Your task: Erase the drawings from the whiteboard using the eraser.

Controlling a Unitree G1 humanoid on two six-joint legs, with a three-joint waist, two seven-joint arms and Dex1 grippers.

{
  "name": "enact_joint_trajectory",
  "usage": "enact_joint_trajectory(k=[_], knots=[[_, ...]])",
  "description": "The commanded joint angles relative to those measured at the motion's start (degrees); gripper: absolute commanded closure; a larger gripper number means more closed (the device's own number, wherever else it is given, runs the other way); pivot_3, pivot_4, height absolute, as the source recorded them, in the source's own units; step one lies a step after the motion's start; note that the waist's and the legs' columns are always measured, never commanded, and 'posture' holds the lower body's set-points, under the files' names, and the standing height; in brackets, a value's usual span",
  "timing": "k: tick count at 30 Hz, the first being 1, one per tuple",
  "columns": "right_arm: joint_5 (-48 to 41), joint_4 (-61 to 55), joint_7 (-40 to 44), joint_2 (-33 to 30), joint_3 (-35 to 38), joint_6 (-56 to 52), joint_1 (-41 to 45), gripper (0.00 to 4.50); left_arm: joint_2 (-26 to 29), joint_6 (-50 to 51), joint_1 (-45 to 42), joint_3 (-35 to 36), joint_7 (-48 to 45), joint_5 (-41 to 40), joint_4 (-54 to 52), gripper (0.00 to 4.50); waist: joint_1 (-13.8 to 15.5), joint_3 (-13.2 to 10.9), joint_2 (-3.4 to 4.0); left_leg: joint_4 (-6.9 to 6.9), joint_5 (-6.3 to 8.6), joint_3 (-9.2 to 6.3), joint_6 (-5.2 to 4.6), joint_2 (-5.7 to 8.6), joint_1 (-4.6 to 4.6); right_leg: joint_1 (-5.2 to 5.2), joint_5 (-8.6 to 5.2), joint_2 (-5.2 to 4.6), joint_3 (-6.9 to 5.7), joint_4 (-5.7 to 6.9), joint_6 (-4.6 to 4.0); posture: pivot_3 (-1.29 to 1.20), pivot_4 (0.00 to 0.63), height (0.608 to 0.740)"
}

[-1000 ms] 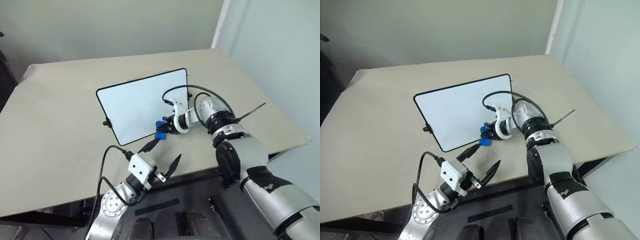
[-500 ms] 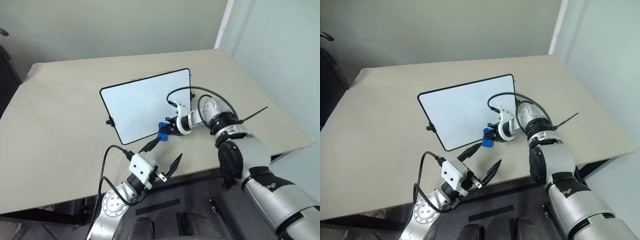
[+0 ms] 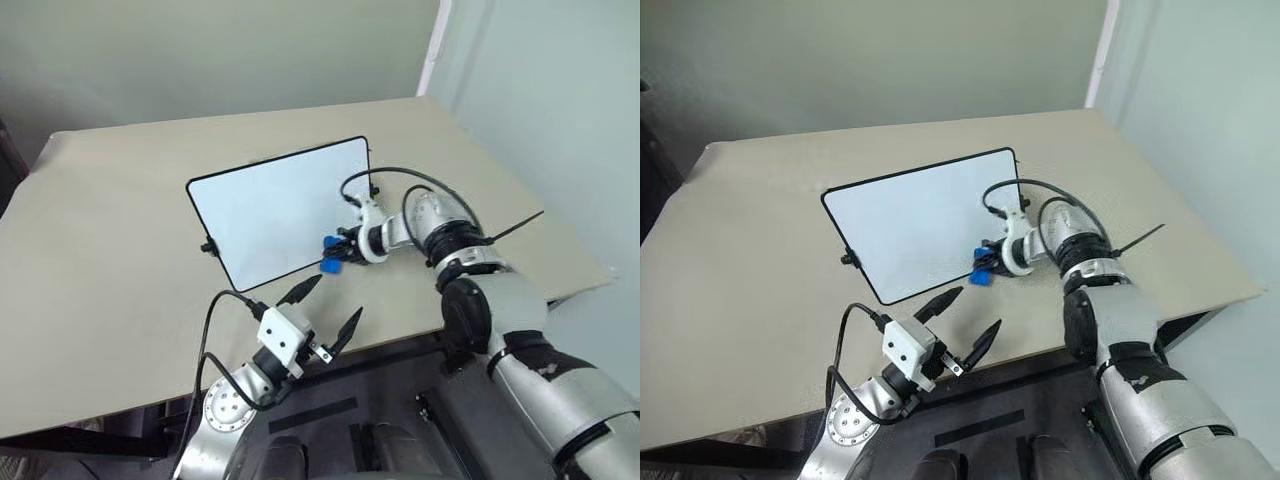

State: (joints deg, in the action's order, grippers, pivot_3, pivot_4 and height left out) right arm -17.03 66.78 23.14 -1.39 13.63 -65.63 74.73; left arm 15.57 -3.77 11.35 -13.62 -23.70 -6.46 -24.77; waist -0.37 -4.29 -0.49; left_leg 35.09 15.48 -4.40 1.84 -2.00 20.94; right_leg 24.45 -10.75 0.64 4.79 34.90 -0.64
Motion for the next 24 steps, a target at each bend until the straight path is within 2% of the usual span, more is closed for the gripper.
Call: enact_joint_trajectory(k=[1, 6, 16, 24], knots=[[-0.98, -2.92, 1.51, 2.94, -1.13, -2.07, 0.38, 3.34, -0.19, -1.02, -0.36, 0.06, -0.19, 0.07, -0.89, 0.0, 0.08, 0.02, 0.0, 0.0, 0.0, -0.04, 0.0, -0.04, -0.06, 0.01, -0.03, 0.05, 0.0, 0.0, 0.04, 0.0, 0.15, 0.73], [-1.13, -2.98, 0.14, 4.41, -0.18, -1.32, -0.07, 3.34, -0.28, -1.07, -0.18, 0.0, 0.05, 0.26, -1.01, 0.0, 0.58, 0.0, 0.03, -0.01, 0.03, -0.03, 0.03, -0.09, -0.17, 0.1, -0.11, 0.08, -0.01, -0.06, -0.04, 0.0, 0.15, 0.73], [-1.04, -0.15, -1.46, -3.61, 3.5, 4.76, 0.95, 3.34, -0.09, -1.0, -0.04, 0.53, 0.2, 0.17, -1.4, 0.0, 0.78, 0.0, 0.02, 0.12, 0.23, 0.02, 0.08, 0.08, -0.01, 0.1, 0.13, -0.01, 0.08, -0.07, -0.68, 0.0, 0.15, 0.73], [-1.09, -3.0, 0.38, -6.35, 2.19, 3.1, 1.35, 3.34, 0.33, -0.79, -0.62, 0.86, -0.26, -0.04, -1.35, 0.0, 0.35, -0.01, 0.02, 0.06, 0.16, -0.03, -0.04, -0.01, -0.04, 0.05, 0.35, 0.11, 0.09, 0.02, -0.14, 0.0, 0.15, 0.73]])
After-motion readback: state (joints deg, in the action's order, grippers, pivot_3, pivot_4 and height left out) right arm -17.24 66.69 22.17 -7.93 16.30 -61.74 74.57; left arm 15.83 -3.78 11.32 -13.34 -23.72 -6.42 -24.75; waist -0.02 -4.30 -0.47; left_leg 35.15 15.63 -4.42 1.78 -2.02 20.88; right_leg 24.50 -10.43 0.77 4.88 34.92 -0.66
